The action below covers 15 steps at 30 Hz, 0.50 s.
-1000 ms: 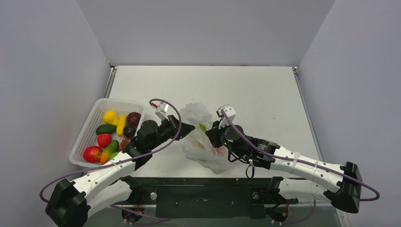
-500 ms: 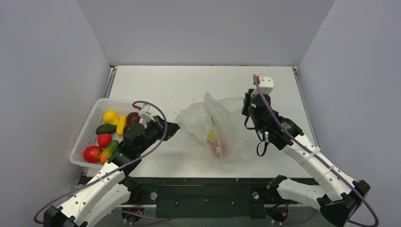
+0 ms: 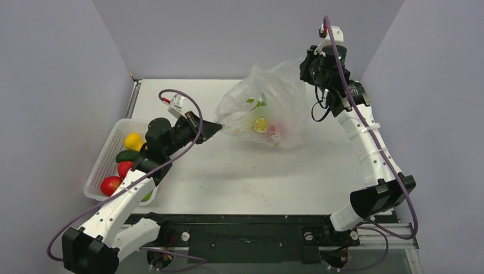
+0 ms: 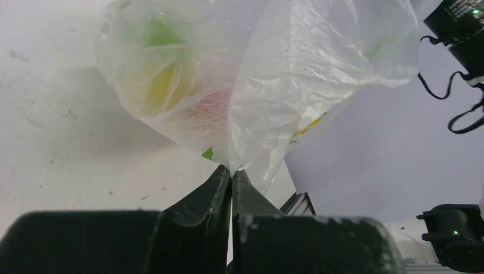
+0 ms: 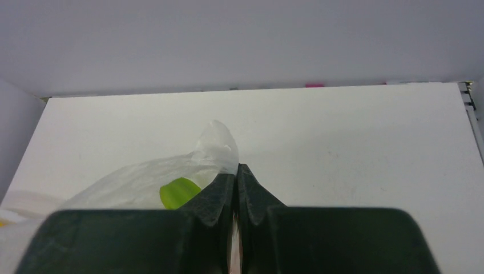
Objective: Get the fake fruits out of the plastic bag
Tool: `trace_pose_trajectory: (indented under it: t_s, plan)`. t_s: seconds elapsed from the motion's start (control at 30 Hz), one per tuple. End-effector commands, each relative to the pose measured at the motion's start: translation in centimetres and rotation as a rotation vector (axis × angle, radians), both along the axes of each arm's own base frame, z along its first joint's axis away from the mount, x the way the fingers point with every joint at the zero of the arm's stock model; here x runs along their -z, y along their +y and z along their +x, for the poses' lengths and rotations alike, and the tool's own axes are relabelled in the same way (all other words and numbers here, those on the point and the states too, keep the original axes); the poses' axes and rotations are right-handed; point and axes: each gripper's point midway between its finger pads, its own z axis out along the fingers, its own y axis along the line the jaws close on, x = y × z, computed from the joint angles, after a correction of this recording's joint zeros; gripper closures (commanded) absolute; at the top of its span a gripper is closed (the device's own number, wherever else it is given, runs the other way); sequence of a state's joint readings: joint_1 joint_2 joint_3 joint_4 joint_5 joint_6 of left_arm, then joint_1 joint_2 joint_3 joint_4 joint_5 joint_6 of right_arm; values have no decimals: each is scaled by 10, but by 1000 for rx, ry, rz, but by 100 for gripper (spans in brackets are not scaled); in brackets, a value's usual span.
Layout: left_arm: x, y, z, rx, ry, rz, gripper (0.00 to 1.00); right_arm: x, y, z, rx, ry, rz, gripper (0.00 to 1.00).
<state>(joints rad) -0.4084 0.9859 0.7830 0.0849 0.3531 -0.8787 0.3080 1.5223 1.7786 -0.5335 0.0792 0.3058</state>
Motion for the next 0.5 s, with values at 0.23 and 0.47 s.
trace_pose_trajectory:
  t_s: [0.23, 0.47]
  plan:
    - [44, -16, -18, 84, 64, -175, 100, 92, 50, -23, -187, 258, -40, 66]
    - [44, 2, -35, 62, 6, -9, 61, 82, 30, -80, -23, 245, -211, 36]
